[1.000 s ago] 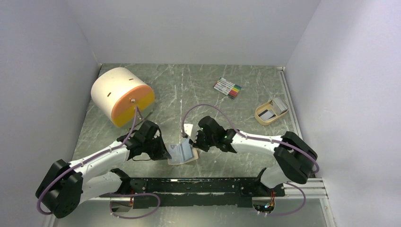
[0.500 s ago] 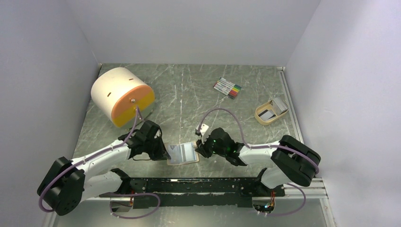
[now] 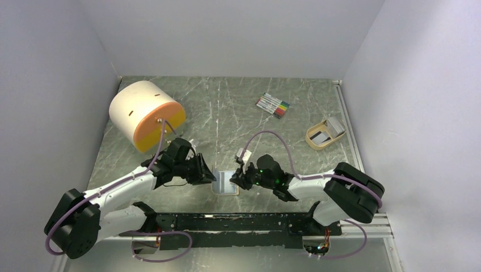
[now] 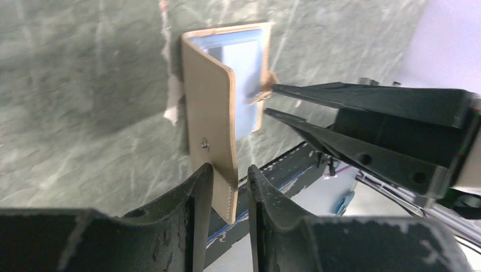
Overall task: Put the credit cards into the card holder
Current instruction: Close the card holder at the center of the board.
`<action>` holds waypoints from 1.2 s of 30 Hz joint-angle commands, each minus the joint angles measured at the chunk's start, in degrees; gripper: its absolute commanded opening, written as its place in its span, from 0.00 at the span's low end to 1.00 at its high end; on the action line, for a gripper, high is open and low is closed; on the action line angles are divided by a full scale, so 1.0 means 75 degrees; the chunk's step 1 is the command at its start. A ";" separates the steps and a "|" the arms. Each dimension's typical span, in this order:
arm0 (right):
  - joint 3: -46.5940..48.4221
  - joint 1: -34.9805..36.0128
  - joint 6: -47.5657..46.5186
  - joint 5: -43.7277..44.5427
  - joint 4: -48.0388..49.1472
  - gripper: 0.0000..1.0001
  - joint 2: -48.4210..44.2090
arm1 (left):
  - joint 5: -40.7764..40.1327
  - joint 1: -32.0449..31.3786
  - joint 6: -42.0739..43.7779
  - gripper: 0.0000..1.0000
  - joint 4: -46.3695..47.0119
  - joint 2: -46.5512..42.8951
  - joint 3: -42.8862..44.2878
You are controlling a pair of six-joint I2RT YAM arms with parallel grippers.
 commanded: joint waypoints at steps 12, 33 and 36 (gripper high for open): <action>0.2258 0.0314 0.4488 0.2157 -0.4336 0.39 -0.0212 | 0.0231 -0.0021 -0.0055 0.20 0.0632 0.0386 0.0138; 0.4724 0.1455 0.7807 0.4628 -0.8383 0.54 0.1519 | 0.0096 -0.0042 0.0029 0.19 0.0500 0.0026 0.0062; 0.5062 0.1537 0.7848 0.4967 -0.8992 0.55 0.1895 | 0.0115 -0.0044 -0.0021 0.19 0.0586 -0.0026 -0.0013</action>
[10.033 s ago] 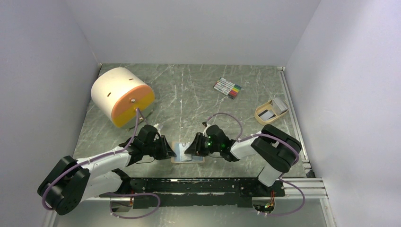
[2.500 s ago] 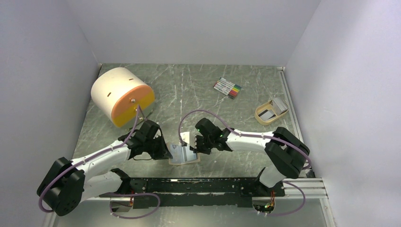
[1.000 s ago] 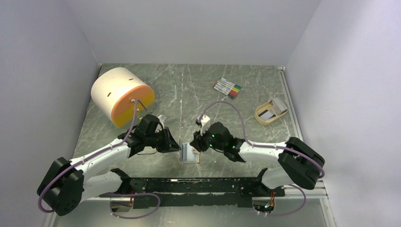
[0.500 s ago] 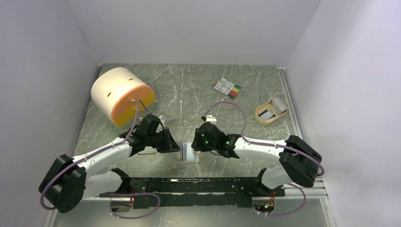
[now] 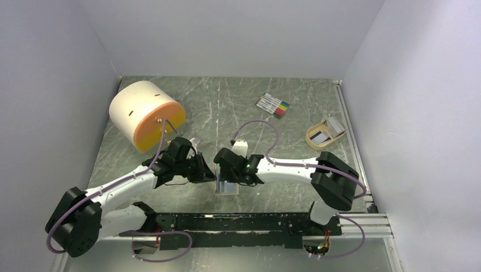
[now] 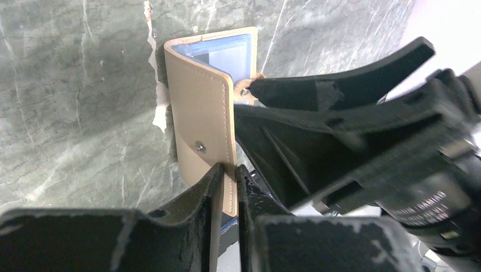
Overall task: Put the credit cards into the card holder
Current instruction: Close the card holder at the center of the board.
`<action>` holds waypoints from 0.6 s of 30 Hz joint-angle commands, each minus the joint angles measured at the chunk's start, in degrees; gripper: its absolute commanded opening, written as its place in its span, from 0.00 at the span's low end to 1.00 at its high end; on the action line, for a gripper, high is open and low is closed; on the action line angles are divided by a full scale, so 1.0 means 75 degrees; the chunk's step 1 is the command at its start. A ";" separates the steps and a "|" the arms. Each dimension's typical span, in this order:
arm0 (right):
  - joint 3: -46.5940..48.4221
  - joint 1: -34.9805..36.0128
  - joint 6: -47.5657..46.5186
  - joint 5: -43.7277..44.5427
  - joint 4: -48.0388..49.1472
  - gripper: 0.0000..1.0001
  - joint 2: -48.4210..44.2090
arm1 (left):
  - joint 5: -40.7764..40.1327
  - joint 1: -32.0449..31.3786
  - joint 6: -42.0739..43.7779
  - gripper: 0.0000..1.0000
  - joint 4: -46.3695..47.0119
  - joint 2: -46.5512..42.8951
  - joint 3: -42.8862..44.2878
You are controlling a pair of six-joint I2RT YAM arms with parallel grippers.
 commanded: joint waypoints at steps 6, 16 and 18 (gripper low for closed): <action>0.0753 0.0158 0.0133 0.1046 -0.1575 0.52 0.0732 | -0.0045 -0.0035 0.0070 0.19 0.0103 -0.0090 -0.0062; 0.0789 0.0169 0.0111 0.1607 -0.2106 0.44 0.0613 | -0.0131 -0.0052 0.0135 0.19 0.0008 -0.0112 -0.0022; 0.0657 0.0179 0.0002 0.1427 -0.1800 0.44 0.0483 | -0.0171 -0.0053 0.0135 0.19 -0.0017 -0.0154 -0.0025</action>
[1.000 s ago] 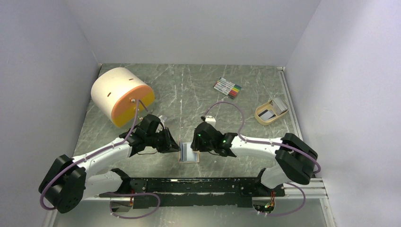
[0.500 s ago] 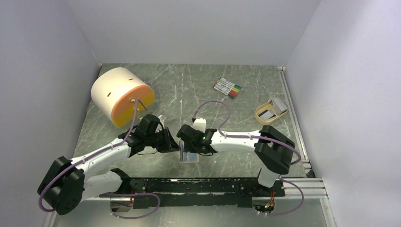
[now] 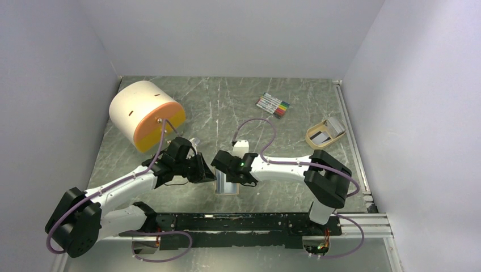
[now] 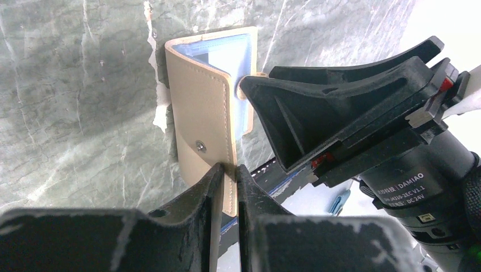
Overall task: Put the credit cards into the card holder
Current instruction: Close the card holder at the center of the board.
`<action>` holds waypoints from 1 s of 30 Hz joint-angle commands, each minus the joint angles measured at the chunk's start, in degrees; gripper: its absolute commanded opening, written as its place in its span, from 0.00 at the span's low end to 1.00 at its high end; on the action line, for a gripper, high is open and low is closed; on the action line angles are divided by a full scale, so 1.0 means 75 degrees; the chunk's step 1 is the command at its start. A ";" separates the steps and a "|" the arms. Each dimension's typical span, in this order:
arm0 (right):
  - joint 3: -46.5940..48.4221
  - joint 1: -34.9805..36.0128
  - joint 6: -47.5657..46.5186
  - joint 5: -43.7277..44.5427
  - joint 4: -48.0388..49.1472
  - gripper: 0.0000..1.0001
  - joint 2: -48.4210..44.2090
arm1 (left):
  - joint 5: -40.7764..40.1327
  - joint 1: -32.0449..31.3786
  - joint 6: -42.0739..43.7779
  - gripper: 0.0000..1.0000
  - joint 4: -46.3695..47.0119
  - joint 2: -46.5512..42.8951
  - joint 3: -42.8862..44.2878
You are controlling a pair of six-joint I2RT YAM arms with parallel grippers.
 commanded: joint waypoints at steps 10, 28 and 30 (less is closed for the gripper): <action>0.0251 0.0280 -0.0195 0.0202 -0.0093 0.43 -0.0177 | -0.0181 -0.0053 0.0032 0.19 -0.0012 -0.0262 -0.0088; 0.0468 0.0412 -0.0396 0.0464 -0.0084 0.41 0.0778 | -0.0230 -0.0085 -0.0183 0.19 0.0122 -0.0428 -0.0244; 0.0401 0.0413 -0.0504 0.0488 0.0021 0.39 0.0789 | -0.0259 -0.0088 -0.0186 0.19 0.0101 -0.0461 -0.0235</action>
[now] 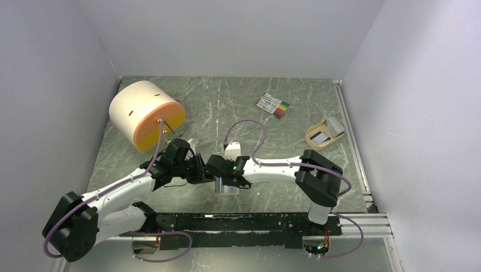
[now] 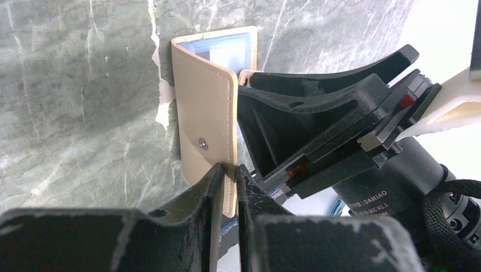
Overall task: Put the credit cards into the card holder
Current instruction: Close the card holder at the center of the board.
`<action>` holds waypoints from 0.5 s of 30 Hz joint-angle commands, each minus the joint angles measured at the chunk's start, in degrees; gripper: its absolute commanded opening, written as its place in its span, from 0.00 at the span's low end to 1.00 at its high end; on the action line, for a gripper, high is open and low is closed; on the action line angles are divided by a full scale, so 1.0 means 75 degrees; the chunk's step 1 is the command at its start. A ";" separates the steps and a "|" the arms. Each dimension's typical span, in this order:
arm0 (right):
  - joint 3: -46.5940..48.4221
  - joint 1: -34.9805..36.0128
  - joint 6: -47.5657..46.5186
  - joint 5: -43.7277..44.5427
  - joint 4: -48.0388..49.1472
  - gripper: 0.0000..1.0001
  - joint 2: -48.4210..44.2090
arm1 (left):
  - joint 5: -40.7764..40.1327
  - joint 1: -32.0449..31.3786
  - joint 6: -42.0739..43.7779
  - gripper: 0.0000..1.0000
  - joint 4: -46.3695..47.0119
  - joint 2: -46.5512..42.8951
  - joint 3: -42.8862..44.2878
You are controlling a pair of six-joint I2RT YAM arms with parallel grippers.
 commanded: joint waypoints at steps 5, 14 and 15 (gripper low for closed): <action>-0.0067 0.0019 -0.0077 0.0353 -0.0123 0.21 0.0097 | -0.0136 -0.0085 -0.0099 0.19 0.0054 -0.0190 -0.0018; -0.1275 -0.0371 -0.0688 -0.0438 0.1554 0.05 -0.1013 | 0.0822 -0.0106 -0.0214 0.28 0.1093 0.0111 -0.0166; -0.1443 -0.0430 -0.0713 -0.0530 0.1741 0.03 -0.1142 | 0.0863 -0.0114 -0.0185 0.29 0.1143 0.0185 -0.0131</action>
